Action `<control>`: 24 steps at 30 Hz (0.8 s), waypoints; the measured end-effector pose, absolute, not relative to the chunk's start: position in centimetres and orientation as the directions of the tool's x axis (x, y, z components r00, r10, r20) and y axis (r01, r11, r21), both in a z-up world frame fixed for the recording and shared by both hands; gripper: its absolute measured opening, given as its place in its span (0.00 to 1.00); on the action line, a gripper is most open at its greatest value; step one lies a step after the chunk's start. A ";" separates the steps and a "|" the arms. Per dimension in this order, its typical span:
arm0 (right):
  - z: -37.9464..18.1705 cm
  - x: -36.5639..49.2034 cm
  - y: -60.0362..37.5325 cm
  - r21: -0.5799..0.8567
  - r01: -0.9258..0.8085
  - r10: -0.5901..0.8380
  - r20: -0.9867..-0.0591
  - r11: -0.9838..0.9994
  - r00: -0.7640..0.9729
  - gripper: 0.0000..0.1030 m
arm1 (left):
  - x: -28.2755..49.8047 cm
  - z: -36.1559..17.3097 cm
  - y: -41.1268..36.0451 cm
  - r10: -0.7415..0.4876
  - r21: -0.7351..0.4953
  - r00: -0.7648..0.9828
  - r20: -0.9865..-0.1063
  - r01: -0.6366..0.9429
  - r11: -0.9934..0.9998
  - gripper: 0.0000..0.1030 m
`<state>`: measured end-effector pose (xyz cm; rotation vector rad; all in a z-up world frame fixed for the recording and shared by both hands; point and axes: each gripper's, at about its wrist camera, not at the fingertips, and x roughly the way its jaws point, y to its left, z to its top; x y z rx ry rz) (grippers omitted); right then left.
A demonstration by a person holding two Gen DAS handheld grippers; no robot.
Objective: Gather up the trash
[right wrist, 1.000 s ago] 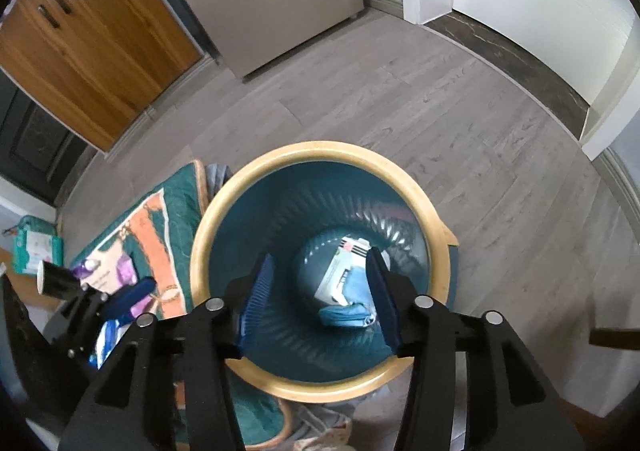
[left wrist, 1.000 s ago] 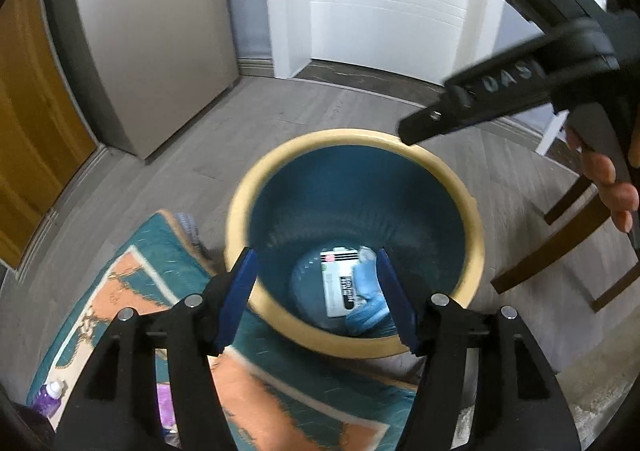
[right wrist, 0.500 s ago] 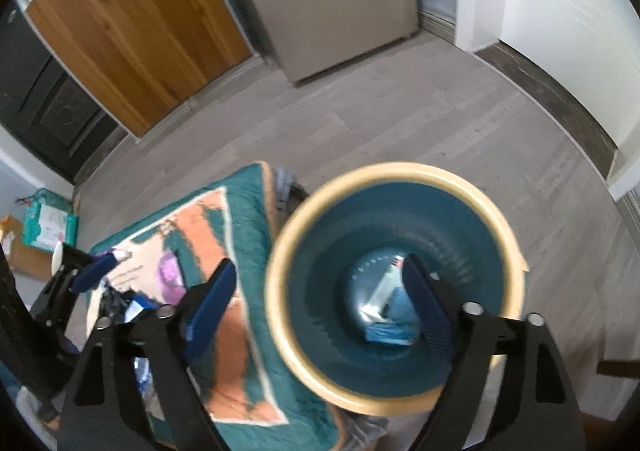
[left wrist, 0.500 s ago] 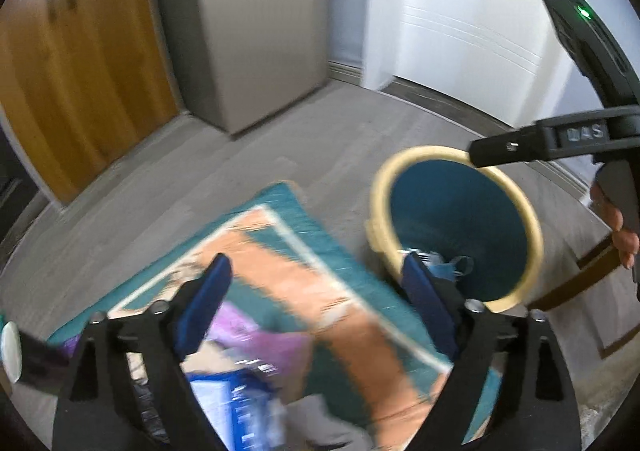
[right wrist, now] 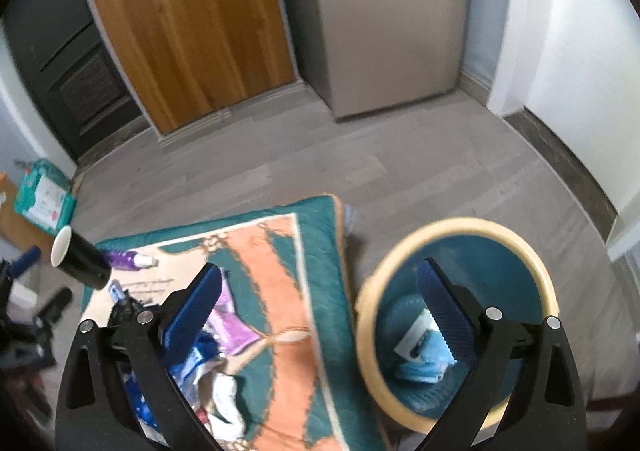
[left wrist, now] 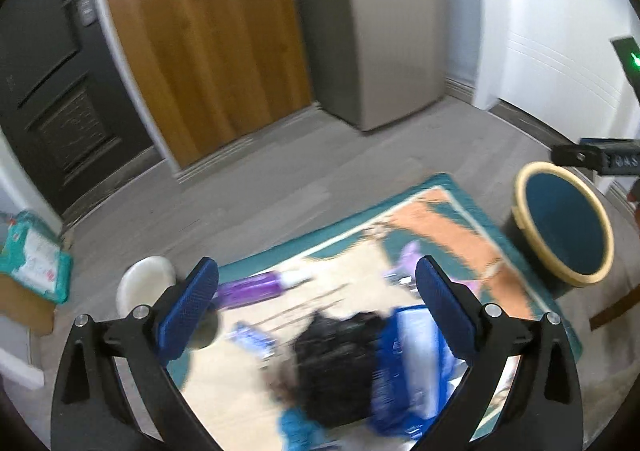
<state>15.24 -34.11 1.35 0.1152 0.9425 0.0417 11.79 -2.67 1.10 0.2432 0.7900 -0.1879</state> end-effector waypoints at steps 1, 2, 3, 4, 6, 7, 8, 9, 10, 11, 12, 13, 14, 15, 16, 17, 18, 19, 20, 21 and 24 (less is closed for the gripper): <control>1.4 15.2 -33.5 0.119 0.006 0.093 -0.802 0.993 0.591 0.94 | 11.7 1.1 -1.7 -0.060 0.151 0.687 -0.724 0.242 0.958 0.94; 1.4 15.2 -33.0 0.125 0.001 0.100 -0.800 0.992 0.591 0.94 | 11.7 1.1 -0.7 -0.043 0.156 0.684 -0.728 0.226 0.961 0.94; 1.3 15.3 -32.5 0.136 -0.001 0.111 -0.801 0.991 0.588 0.94 | 11.6 1.0 0.3 -0.029 0.159 0.678 -0.734 0.213 0.964 0.94; 1.1 15.5 -32.1 0.145 -0.002 0.119 -0.805 0.989 0.581 0.94 | 11.5 0.9 0.9 -0.022 0.159 0.674 -0.738 0.205 0.966 0.94; 0.8 15.8 -31.2 0.154 -0.002 0.127 -0.807 0.988 0.576 0.95 | 11.2 0.8 2.0 -0.007 0.155 0.673 -0.740 0.180 0.971 0.94; 0.5 16.0 -30.8 0.158 -0.004 0.132 -0.809 0.987 0.573 0.95 | 11.1 0.8 2.6 -0.004 0.144 0.674 -0.739 0.163 0.976 0.94; 0.2 16.1 -30.3 0.163 -0.006 0.138 -0.814 0.987 0.565 0.95 | 10.9 0.8 3.2 -0.006 0.130 0.673 -0.739 0.152 0.980 0.94; -0.4 16.4 -29.7 0.167 -0.010 0.145 -0.822 0.986 0.551 0.95 | 11.0 0.6 3.7 -0.015 0.112 0.669 -0.744 0.146 0.983 0.94; -0.9 16.6 -29.0 0.168 -0.013 0.148 -0.829 0.986 0.539 0.95 | 10.9 0.5 3.9 -0.020 0.104 0.664 -0.747 0.146 0.984 0.94; -1.6 16.9 -28.3 0.163 -0.021 0.149 -0.840 0.986 0.522 0.95 | 10.9 0.3 4.0 -0.023 0.098 0.660 -0.751 0.146 0.984 0.94; -2.1 17.1 -27.8 0.154 -0.028 0.146 -0.846 0.988 0.513 0.95 | 10.9 0.0 4.2 -0.026 0.093 0.658 -0.753 0.147 0.985 0.94; -2.6 17.3 -27.2 0.139 -0.038 0.140 -0.854 0.990 0.500 0.95 | 10.9 -0.4 4.4 -0.030 0.089 0.653 -0.757 0.149 0.985 0.94; -3.2 17.7 -26.4 0.121 -0.056 0.132 -0.863 0.991 0.488 0.95 | 11.0 -0.8 4.5 -0.033 0.085 0.646 -0.763 0.151 0.985 0.94; -3.7 17.8 -25.9 0.110 -0.066 0.129 -0.866 0.992 0.483 0.95 | 11.2 -1.2 4.8 -0.036 0.077 0.637 -0.770 0.149 0.986 0.94; -4.2 18.1 -25.3 0.096 -0.079 0.122 -0.872 0.992 0.473 0.95 | 11.3 -1.6 4.9 -0.039 0.071 0.630 -0.776 0.148 0.986 0.94; -5.0 18.5 -24.6 0.081 -0.093 0.115 -0.881 0.992 0.459 0.95 | 11.5 -2.1 5.1 -0.042 0.063 0.619 -0.784 0.146 0.987 0.94; -5.5 18.7 -24.2 0.073 -0.102 0.111 -0.886 0.992 0.451 0.95 | 11.7 -2.6 5.3 -0.042 0.057 0.609 -0.792 0.141 0.988 0.94; -6.3 19.0 -23.5 0.057 -0.115 0.102 -0.894 0.992 0.436 0.95 | 11.8 -3.0 5.4 -0.044 0.049 0.601 -0.798 0.138 0.989 0.94; -6.8 19.0 -23.1 0.047 -0.125 0.096 -0.901 0.991 0.424 0.95 | 12.0 -3.7 5.5 -0.053 0.034 0.586 -0.808 0.138 0.990 0.94; -7.8 19.2 -22.5 0.032 -0.140 0.087 -0.911 0.990 0.403 0.95 | 12.2 -4.4 5.6 -0.062 0.025 0.566 -0.822 0.144 0.989 0.94; -9.6 19.5 -21.6 -0.009 -0.164 0.052 -0.931 0.986 0.361 0.95 | 12.5 -6.0 5.1 -0.057 0.044 0.535 -0.843 0.174 0.984 0.94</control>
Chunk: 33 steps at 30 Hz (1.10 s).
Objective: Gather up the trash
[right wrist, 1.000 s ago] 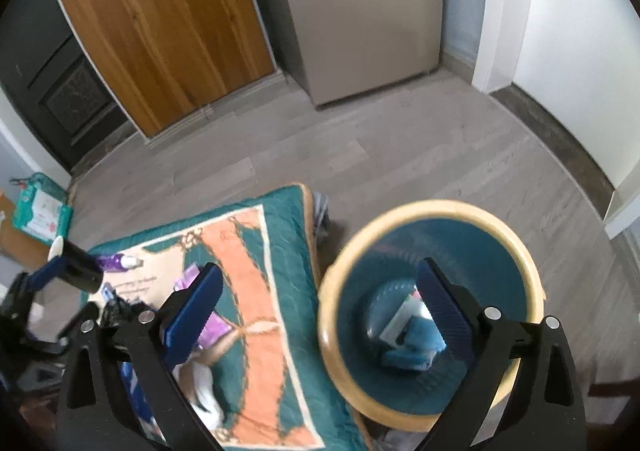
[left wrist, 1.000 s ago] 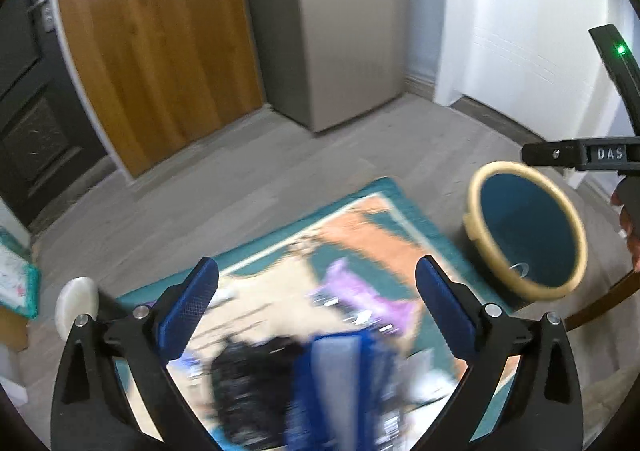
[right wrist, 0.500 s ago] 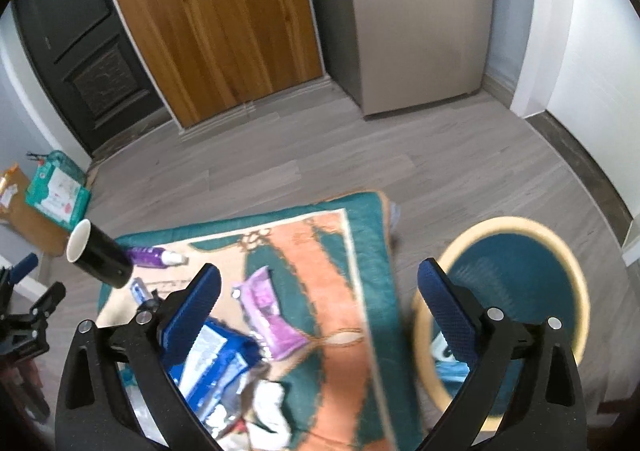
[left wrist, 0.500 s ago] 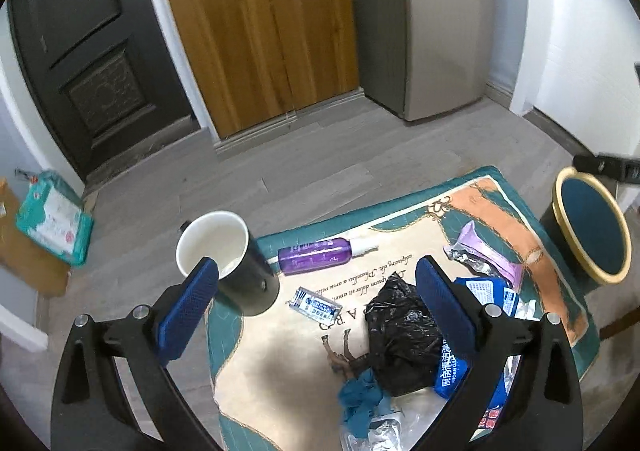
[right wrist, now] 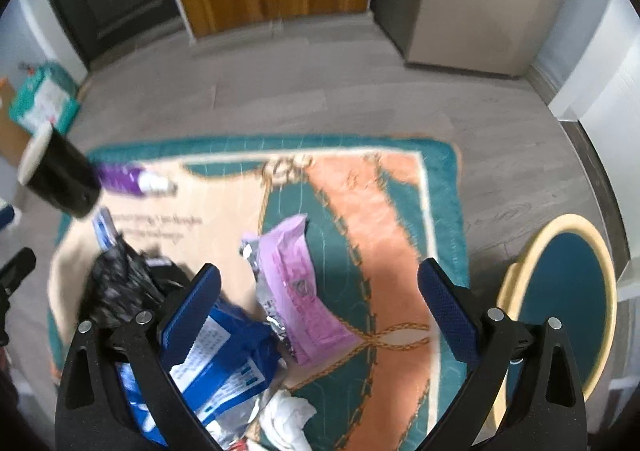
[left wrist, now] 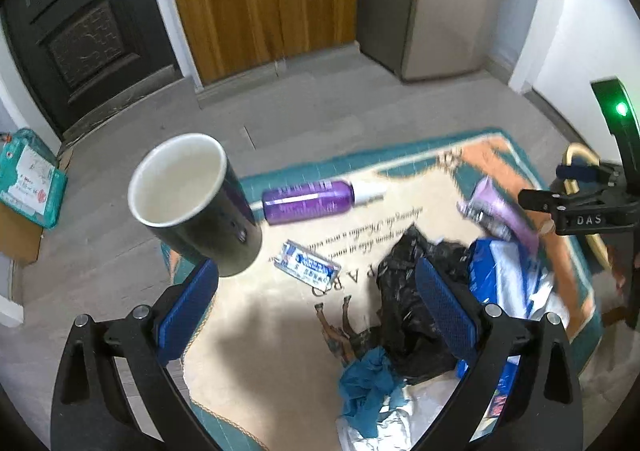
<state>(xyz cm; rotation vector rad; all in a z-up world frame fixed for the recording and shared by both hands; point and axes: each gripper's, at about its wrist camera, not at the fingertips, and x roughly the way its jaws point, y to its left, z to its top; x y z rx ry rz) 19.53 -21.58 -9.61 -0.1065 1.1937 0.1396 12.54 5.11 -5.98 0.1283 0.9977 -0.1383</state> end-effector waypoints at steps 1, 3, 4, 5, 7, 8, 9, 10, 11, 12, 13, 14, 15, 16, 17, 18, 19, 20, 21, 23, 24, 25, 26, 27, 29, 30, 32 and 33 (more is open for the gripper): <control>-10.1 19.6 -21.5 -0.021 -0.168 0.040 -0.935 0.986 0.352 0.95 | 12.6 -6.6 4.8 -0.061 0.046 0.522 -0.851 0.188 0.981 0.94; -10.9 19.8 -21.5 -0.033 -0.170 0.026 -0.941 0.985 0.337 0.95 | 12.8 -7.6 4.0 -0.077 0.039 0.501 -0.862 0.217 0.975 0.94; -11.2 19.9 -21.5 -0.035 -0.167 0.022 -0.943 0.985 0.331 0.95 | 12.7 -7.9 3.6 -0.074 0.049 0.500 -0.863 0.229 0.972 0.94; -11.5 19.9 -21.5 -0.038 -0.163 0.017 -0.947 0.986 0.322 0.95 | 12.7 -8.3 3.2 -0.066 0.064 0.501 -0.863 0.237 0.969 0.94; -12.0 20.0 -21.5 -0.040 -0.161 0.013 -0.950 0.986 0.313 0.95 | 12.8 -9.0 2.6 -0.050 0.087 0.499 -0.865 0.247 0.965 0.94; -12.3 19.9 -21.5 -0.039 -0.165 0.013 -0.952 0.986 0.305 0.95 | 12.9 -9.5 2.3 -0.047 0.087 0.493 -0.869 0.246 0.965 0.94; -12.5 20.0 -21.4 -0.041 -0.169 0.011 -0.954 0.985 0.300 0.95 | 13.0 -9.9 2.1 -0.052 0.078 0.482 -0.875 0.244 0.967 0.94; -12.8 19.9 -21.4 -0.044 -0.173 0.009 -0.956 0.984 0.294 0.94 | 13.1 -10.1 2.0 -0.056 0.069 0.474 -0.879 0.242 0.968 0.94; -13.1 19.9 -21.4 -0.041 -0.177 0.010 -0.959 0.983 0.282 0.93 | 13.2 -10.4 1.8 -0.066 0.053 0.460 -0.885 0.241 0.969 0.94; -13.3 19.9 -21.5 -0.037 -0.175 0.013 -0.962 0.984 0.273 0.93 | 13.3 -10.7 1.6 -0.079 0.036 0.445 -0.892 0.244 0.969 0.94; -13.6 19.8 -21.6 -0.028 -0.174 0.019 -0.965 0.984 0.261 0.90 | 13.4 -10.9 1.4 -0.086 0.026 0.434 -0.897 0.247 0.969 0.94; -13.9 19.8 -21.6 -0.011 -0.173 0.032 -0.969 0.985 0.244 0.87 | 13.4 -11.1 1.1 -0.094 0.017 0.421 -0.902 0.253 0.967 0.94; -14.1 19.8 -21.7 -0.002 -0.170 0.038 -0.972 0.986 0.232 0.75 | 13.4 -11.3 1.0 -0.098 0.013 0.413 -0.906 0.258 0.966 0.92; -14.3 19.8 -21.7 0.008 -0.164 0.044 -0.975 0.986 0.216 0.62 | 13.5 -11.5 0.8 -0.106 0.004 0.399 -0.911 0.266 0.964 0.91; -14.5 19.8 -21.8 0.025 -0.156 0.056 -0.979 0.987 0.198 0.57 | 13.5 -11.7 0.7 -0.119 -0.011 0.382 -0.917 0.273 0.962 0.86; -14.5 19.8 -21.8 0.033 -0.154 0.063 -0.979 0.988 0.193 0.51 | 13.6 -12.1 0.7 -0.130 -0.027 0.363 -0.923 0.276 0.961 0.79; -14.4 19.8 -21.9 0.036 -0.154 0.066 -0.979 0.987 0.195 0.44 | 13.6 -12.3 0.7 -0.135 -0.035 0.350 -0.927 0.277 0.960 0.74; -14.4 19.7 -21.9 0.053 -0.159 0.084 -0.978 0.986 0.191 0.39 | 13.5 -12.6 0.7 -0.144 -0.049 0.330 -0.933 0.280 0.959 0.71; -14.3 19.7 -21.9 0.071 -0.164 0.102 -0.977 0.984 0.188 0.32 | 13.5 -12.8 0.8 -0.157 -0.064 0.315 -0.936 0.286 0.956 0.63; -13.9 19.6 -21.6 0.075 -0.181 0.110 -0.974 0.981 0.196 0.28 | 13.5 -12.7 0.7 -0.174 -0.080 0.306 -0.936 0.296 0.952 0.51; -13.7 19.6 -21.7 0.070 -0.186 0.108 -0.973 0.980 0.202 0.25 | 13.5 -12.5 0.6 -0.180 -0.084 0.306 -0.935 0.302 0.950 0.43; -13.5 19.7 -21.7 0.069 -0.187 0.108 -0.972 0.980 0.207 0.24 | 13.5 -12.4 0.7 -0.178 -0.080 0.311 -0.934 0.304 0.949 0.33; -13.1 19.7 -21.8 0.074 -0.181 0.114 -0.969 0.981 0.218 0.24 | 13.5 -12.2 0.6 -0.171 -0.070 0.319 -0.932 0.306 0.949 0.28; -12.7 19.7 -21.9 0.077 -0.177 0.117 -0.967 0.981 0.226 0.24 | 13.5 -11.9 0.6 -0.162 -0.056 0.332 -0.929 0.307 0.950 0.22; -12.0 19.7 -22.1 0.070 -0.181 0.115 -0.961 0.981 0.250 0.24 | 13.6 -11.3 0.6 -0.145 -0.029 0.359 -0.922 0.308 0.951 0.18; -11.7 19.8 -22.3 0.068 -0.182 0.115 -0.959 0.981 0.259 0.23 | 13.6 -10.9 0.6 -0.142 -0.021 0.376 -0.916 0.307 0.951 0.14; -11.2 19.8 -22.8 0.073 -0.176 0.119 -0.955 0.982 0.272 0.23 | 13.6 -10.2 0.8 -0.140 -0.017 0.399 -0.906 0.297 0.955 0.09; -10.7 19.7 -23.2 0.080 -0.168 0.126 -0.951 0.982 0.281 0.23 | 13.7 -9.8 0.9 -0.142 -0.017 0.414 -0.899 0.292 0.956 0.08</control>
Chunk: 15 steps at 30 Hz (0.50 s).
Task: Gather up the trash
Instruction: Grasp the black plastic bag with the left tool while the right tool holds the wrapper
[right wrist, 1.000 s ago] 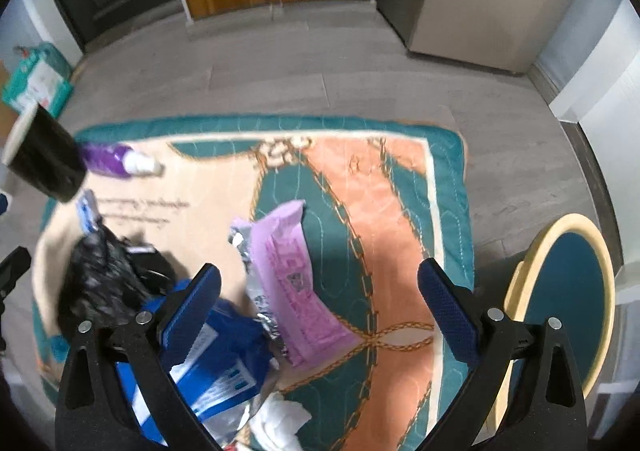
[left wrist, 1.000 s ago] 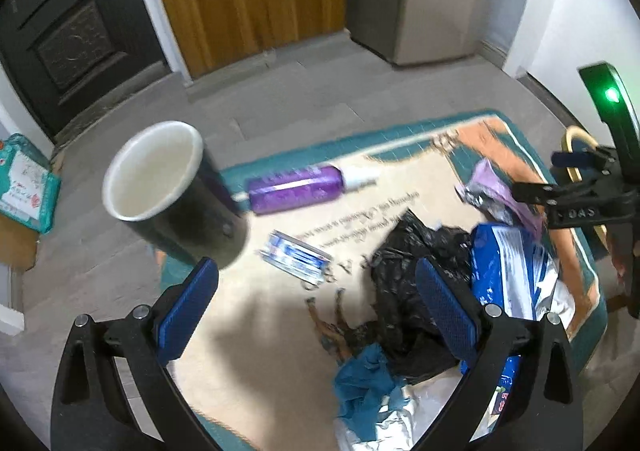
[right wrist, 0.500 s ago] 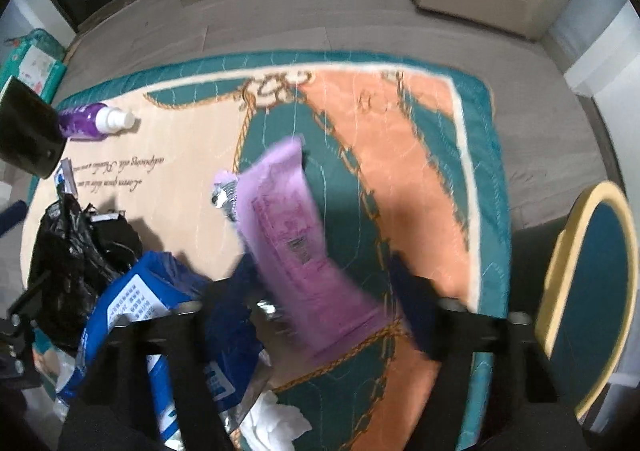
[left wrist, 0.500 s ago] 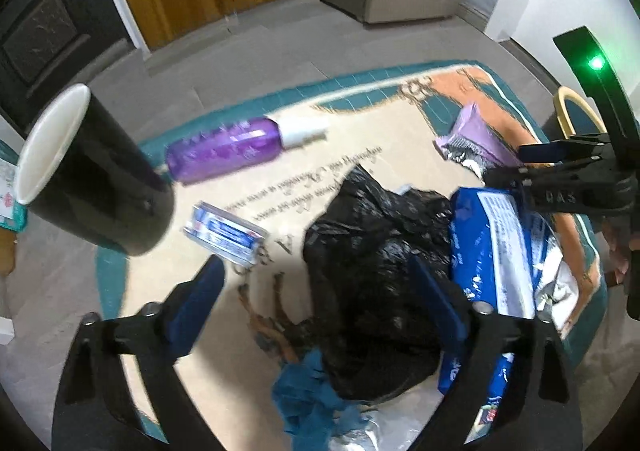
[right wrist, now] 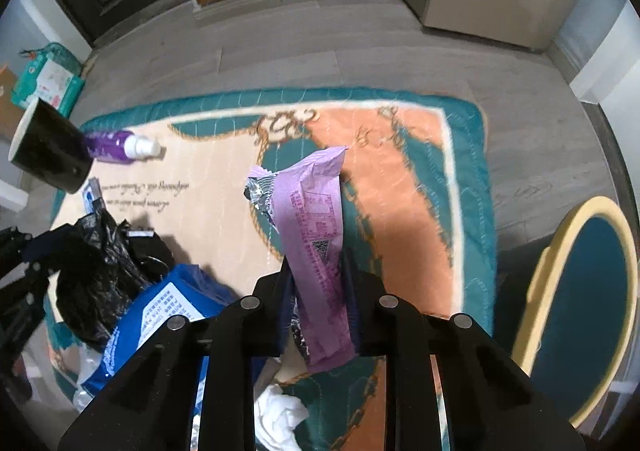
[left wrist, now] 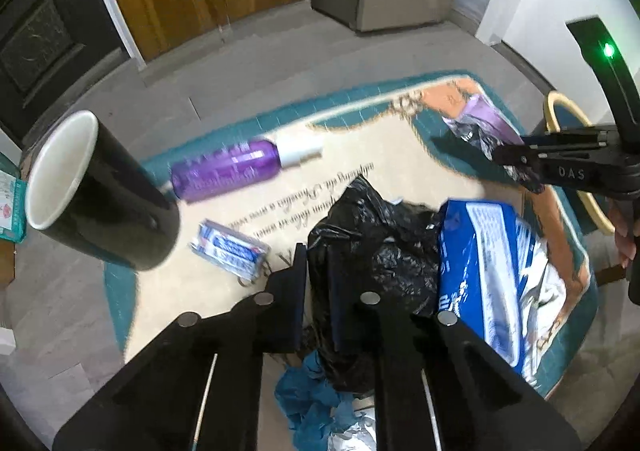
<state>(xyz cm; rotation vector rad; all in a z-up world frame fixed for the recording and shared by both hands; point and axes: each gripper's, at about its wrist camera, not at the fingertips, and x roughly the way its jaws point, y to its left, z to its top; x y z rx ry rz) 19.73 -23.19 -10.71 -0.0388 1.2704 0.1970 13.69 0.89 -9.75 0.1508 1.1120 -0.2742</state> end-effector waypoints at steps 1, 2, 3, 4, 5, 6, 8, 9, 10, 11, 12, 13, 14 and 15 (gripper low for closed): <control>-10.5 19.8 -23.5 0.084 -0.165 0.129 -0.949 0.983 0.288 0.23 | 13.7 -9.5 1.0 -0.143 -0.016 0.421 -0.896 0.290 0.957 0.08; -10.2 19.8 -23.8 0.087 -0.162 0.133 -0.946 0.983 0.297 0.23 | 13.8 -9.2 1.0 -0.146 -0.019 0.424 -0.894 0.289 0.957 0.08; -10.0 19.8 -24.1 0.090 -0.160 0.135 -0.944 0.983 0.302 0.23 | 13.9 -9.1 1.0 -0.147 -0.022 0.423 -0.894 0.287 0.958 0.08; -9.8 19.7 -24.3 0.091 -0.158 0.136 -0.943 0.983 0.304 0.23 | 13.9 -9.0 1.1 -0.150 -0.025 0.424 -0.893 0.285 0.958 0.08; -9.7 19.7 -24.6 0.089 -0.155 0.134 -0.943 0.984 0.306 0.23 | 13.9 -9.0 1.1 -0.156 -0.031 0.425 -0.892 0.287 0.957 0.08; -9.7 19.8 -24.7 0.089 -0.152 0.133 -0.942 0.984 0.308 0.23 | 13.8 -8.9 1.1 -0.153 -0.024 0.428 -0.891 0.292 0.956 0.07; -9.4 19.7 -24.7 0.093 -0.145 0.135 -0.939 0.985 0.316 0.23 | 13.7 -8.5 0.8 -0.147 -0.008 0.438 -0.887 0.304 0.953 0.03; -9.0 19.7 -24.8 0.101 -0.140 0.142 -0.936 0.985 0.323 0.23 | 13.6 -8.1 0.7 -0.150 -0.006 0.450 -0.880 0.306 0.952 0.03; -8.6 19.7 -25.0 0.112 -0.137 0.152 -0.930 0.984 0.334 0.23 | 13.6 -7.5 0.6 -0.149 0.003 0.469 -0.871 0.308 0.951 0.03; -8.4 19.9 -25.1 0.118 -0.135 0.158 -0.926 0.984 0.342 0.23 | 13.6 -6.9 0.5 -0.149 0.010 0.487 -0.861 0.310 0.951 0.02; -8.0 20.0 -25.2 0.127 -0.133 0.167 -0.919 0.983 0.356 0.23 | 13.5 -6.2 0.4 -0.153 0.016 0.509 -0.847 0.313 0.950 0.02; -7.6 20.1 -25.4 0.133 -0.131 0.173 -0.914 0.982 0.366 0.23 | 13.5 -5.5 0.2 -0.149 0.031 0.534 -0.832 0.314 0.949 0.01; -7.3 20.2 -25.5 0.139 -0.127 0.177 -0.910 0.982 0.374 0.23 | 13.4 -4.8 0.1 -0.146 0.045 0.556 -0.818 0.315 0.948 0.01; -7.1 20.2 -25.5 0.144 -0.123 0.180 -0.908 0.982 0.379 0.23 | 13.3 -4.1 0.0 -0.141 0.061 0.577 -0.805 0.316 0.947 0.01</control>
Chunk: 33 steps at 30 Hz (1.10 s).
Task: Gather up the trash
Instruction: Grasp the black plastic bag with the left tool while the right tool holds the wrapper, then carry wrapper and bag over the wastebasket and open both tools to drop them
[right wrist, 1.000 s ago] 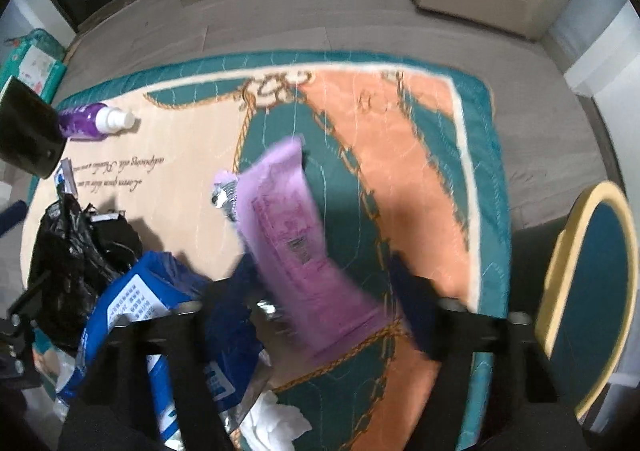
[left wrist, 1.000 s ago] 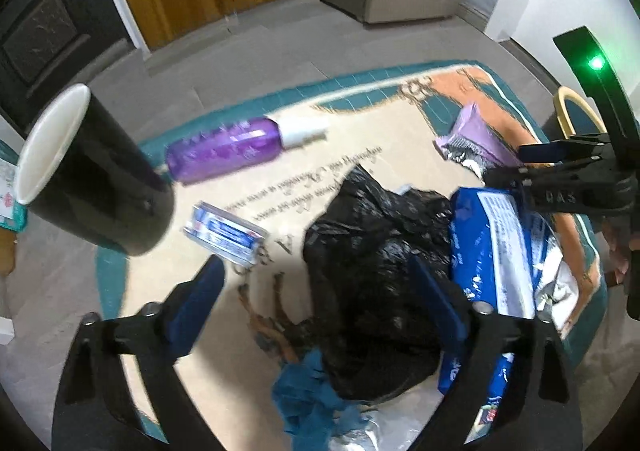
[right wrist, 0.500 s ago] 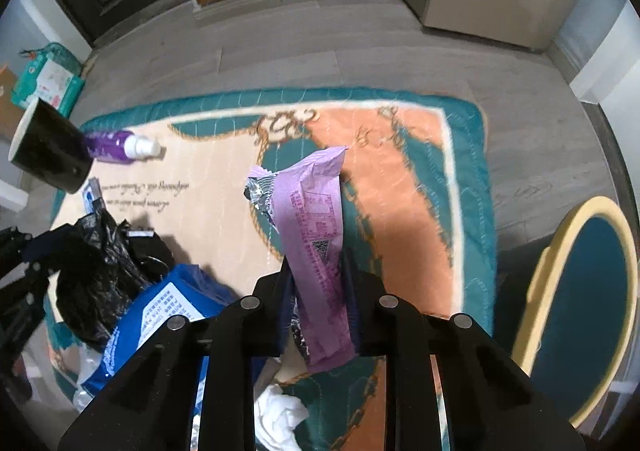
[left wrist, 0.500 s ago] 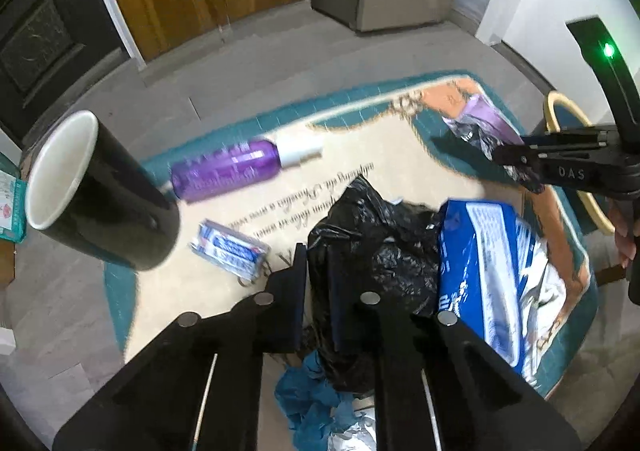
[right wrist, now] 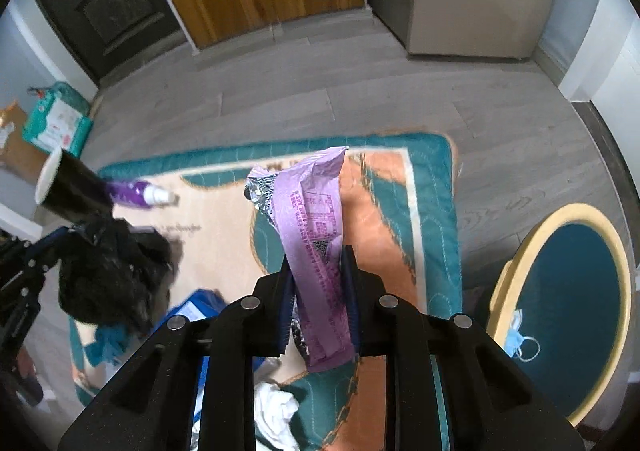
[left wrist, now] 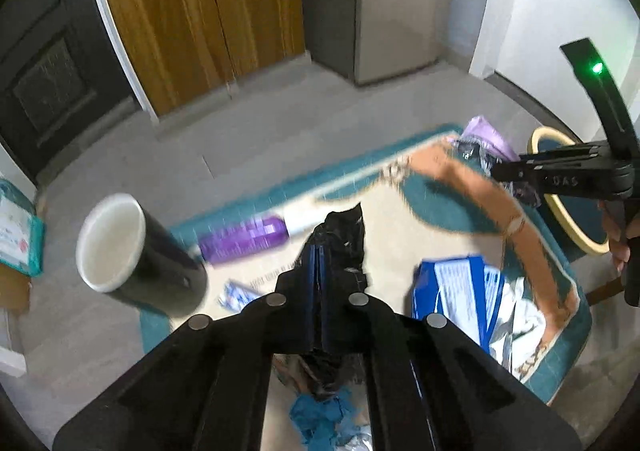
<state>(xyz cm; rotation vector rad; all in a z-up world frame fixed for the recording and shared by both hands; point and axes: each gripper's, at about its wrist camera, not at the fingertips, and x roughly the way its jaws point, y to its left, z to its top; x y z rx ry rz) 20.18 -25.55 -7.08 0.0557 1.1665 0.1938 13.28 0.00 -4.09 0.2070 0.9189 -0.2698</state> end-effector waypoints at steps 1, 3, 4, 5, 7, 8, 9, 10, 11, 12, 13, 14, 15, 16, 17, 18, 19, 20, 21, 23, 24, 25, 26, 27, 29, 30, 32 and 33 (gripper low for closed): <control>-6.8 20.2 -25.8 0.150 -0.117 0.184 -0.905 0.982 0.384 0.23 | 13.2 -3.6 -0.2 -0.136 0.077 0.593 -0.794 0.319 0.945 0.01; -6.2 20.3 -26.4 0.164 -0.107 0.193 -0.897 0.981 0.397 0.23 | 13.1 -2.6 -0.5 -0.129 0.105 0.623 -0.771 0.324 0.940 0.01; -5.9 20.3 -26.5 0.173 -0.102 0.200 -0.893 0.980 0.404 0.23 | 13.1 -2.0 -0.6 -0.134 0.106 0.635 -0.761 0.325 0.940 0.01; -5.5 20.3 -26.8 0.181 -0.097 0.205 -0.887 0.979 0.414 0.23 | 13.0 -1.5 -0.7 -0.137 0.104 0.642 -0.754 0.323 0.941 0.01; -5.0 20.3 -27.2 0.190 -0.097 0.213 -0.879 0.977 0.426 0.23 | 13.1 -0.7 -0.8 -0.148 0.094 0.652 -0.743 0.321 0.943 0.01; -4.8 20.3 -27.4 0.193 -0.098 0.216 -0.876 0.976 0.432 0.23 | 13.1 -0.4 -1.0 -0.153 0.089 0.653 -0.742 0.321 0.943 0.01; -4.7 20.2 -27.6 0.192 -0.098 0.215 -0.875 0.977 0.434 0.23 | 13.1 -0.2 -1.0 -0.155 0.088 0.656 -0.739 0.321 0.943 0.01; -4.6 20.1 -27.8 0.191 -0.097 0.214 -0.874 0.977 0.435 0.23 | 13.1 0.1 -1.3 -0.158 0.086 0.659 -0.735 0.322 0.943 0.01; -4.5 20.0 -28.2 0.189 -0.095 0.212 -0.874 0.977 0.437 0.23 | 13.1 0.3 -1.6 -0.161 0.085 0.662 -0.732 0.323 0.943 0.01; -4.4 19.9 -28.5 0.188 -0.094 0.210 -0.874 0.978 0.438 0.23 | 13.2 0.5 -1.9 -0.165 0.082 0.664 -0.729 0.325 0.942 0.01; -4.3 19.7 -28.8 0.188 -0.092 0.209 -0.873 0.978 0.441 0.23 | 13.2 0.8 -2.4 -0.172 0.079 0.667 -0.725 0.329 0.941 0.01; -4.1 19.6 -29.3 0.189 -0.088 0.208 -0.871 0.978 0.445 0.23 | 13.2 0.9 -2.8 -0.177 0.079 0.669 -0.722 0.334 0.939 0.01; -3.8 19.4 -29.8 0.191 -0.084 0.208 -0.868 0.978 0.450 0.23 | 13.2 1.1 -3.2 -0.182 0.079 0.670 -0.720 0.340 0.937 0.01; -3.6 19.2 -30.2 0.192 -0.081 0.208 -0.866 0.978 0.455 0.23 | 13.2 1.2 -3.8 -0.188 0.080 0.670 -0.719 0.348 0.934 0.01; -3.4 19.1 -30.6 0.194 -0.077 0.207 -0.863 0.978 0.460 0.23 | 13.2 1.2 -4.4 -0.192 0.083 0.670 -0.717 0.355 0.931 0.01; -3.1 18.8 -31.3 0.196 -0.072 0.207 -0.859 0.978 0.468 0.23 | 13.2 1.3 -4.9 -0.196 0.084 0.671 -0.715 0.361 0.929 0.01; -2.9 18.7 -31.7 0.198 -0.068 0.206 -0.857 0.978 0.473 0.23 | 13.2 1.4 -5.7 -0.203 0.084 0.672 -0.712 0.369 0.926 0.01; -2.6 18.4 -32.4 0.200 -0.061 0.205 -0.853 0.978 0.480 0.23 | 13.1 1.5 -6.2 -0.207 0.085 0.672 -0.711 0.374 0.923 0.01; -2.5 18.2 -32.9 0.201 -0.056 0.202 -0.851 0.978 0.485 0.23 | 13.1 1.6 -6.7 -0.212 0.087 0.673 -0.708 0.381 0.921 0.01; -2.1 17.7 -34.3 0.204 -0.043 0.198 -0.846 0.978 0.494 0.23 | 13.1 1.6 -7.9 -0.222 0.091 0.676 -0.702 0.395 0.914 0.01; -2.0 17.6 -34.8 0.206 -0.037 0.197 -0.845 0.978 0.497 0.23 | 13.1 1.7 -8.7 -0.230 0.093 0.676 -0.700 0.406 0.909 0.01; -2.0 17.4 -35.5 0.208 -0.029 0.195 -0.844 0.978 0.500 0.23 | 13.1 1.7 -9.1 -0.234 0.095 0.676 -0.699 0.411 0.907 0.01; -1.8 17.2 -36.3 0.211 -0.019 0.192 -0.842 0.977 0.504 0.23 | 13.1 1.7 -9.8 -0.239 0.096 0.675 -0.697 0.419 0.903 0.01; -1.8 17.0 -37.0 0.213 -0.011 0.189 -0.841 0.977 0.507 0.23 | 13.0 1.7 -10.5 -0.244 0.098 0.676 -0.695 0.426 0.899 0.01; -1.8 16.7 -38.1 0.215 0.003 0.184 -0.840 0.977 0.511 0.23 | 13.1 1.7 -11.7 -0.254 0.101 0.675 -0.693 0.439 0.893 0.01; -1.8 16.4 -38.9 0.217 0.014 0.179 -0.839 0.976 0.514 0.23 | 13.0 1.7 -12.2 -0.257 0.102 0.674 -0.693 0.444 0.890 0.01; -1.8 16.1 -40.3 0.219 0.033 0.170 -0.837 0.975 0.520 0.23 | 12.9 1.5 -13.5 -0.263 0.110 0.672 -0.692 0.459 0.882 0.01; -1.8 16.0 -40.8 0.221 0.040 0.168 -0.836 0.974 0.522 0.23 | 12.8 1.4 -14.1 -0.266 0.112 0.670 -0.693 0.464 0.879 0.01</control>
